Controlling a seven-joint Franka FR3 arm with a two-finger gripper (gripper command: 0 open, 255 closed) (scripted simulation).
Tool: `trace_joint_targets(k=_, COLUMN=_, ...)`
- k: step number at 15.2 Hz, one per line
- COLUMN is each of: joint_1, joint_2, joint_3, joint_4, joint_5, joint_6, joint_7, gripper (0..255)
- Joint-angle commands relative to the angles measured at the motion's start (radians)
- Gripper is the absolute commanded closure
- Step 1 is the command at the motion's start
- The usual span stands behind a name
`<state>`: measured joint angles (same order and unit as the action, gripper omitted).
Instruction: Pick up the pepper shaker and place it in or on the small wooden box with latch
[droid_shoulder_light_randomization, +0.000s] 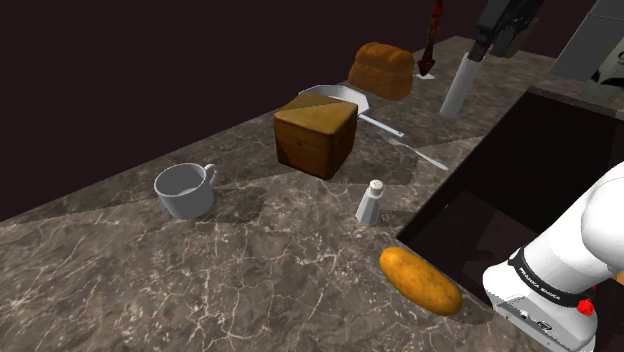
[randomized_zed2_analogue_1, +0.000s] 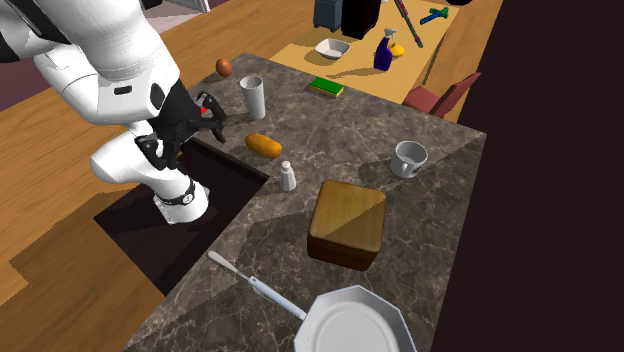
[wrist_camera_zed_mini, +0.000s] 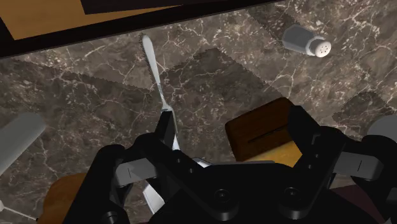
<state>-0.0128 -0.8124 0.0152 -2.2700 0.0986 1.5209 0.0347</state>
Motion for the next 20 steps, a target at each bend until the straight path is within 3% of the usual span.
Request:
trace_joint_targets(k=1, joint_1=0.000, joint_2=0.000, joint_3=0.000, joint_4=0.000, joint_5=0.000, joint_6=0.000, joint_7=0.000, gripper=0)
trace_joint_targets(k=11, joint_1=0.066, joint_2=0.013, joint_3=0.177, joint_4=-0.221, joint_5=0.121, joint_6=0.253, joint_7=0.128, gripper=0)
trace_joint_targets(k=20, joint_1=0.128, joint_2=0.157, joint_3=0.361, joint_4=-0.318, joint_5=0.224, joint_6=0.520, joint_7=0.244, gripper=0)
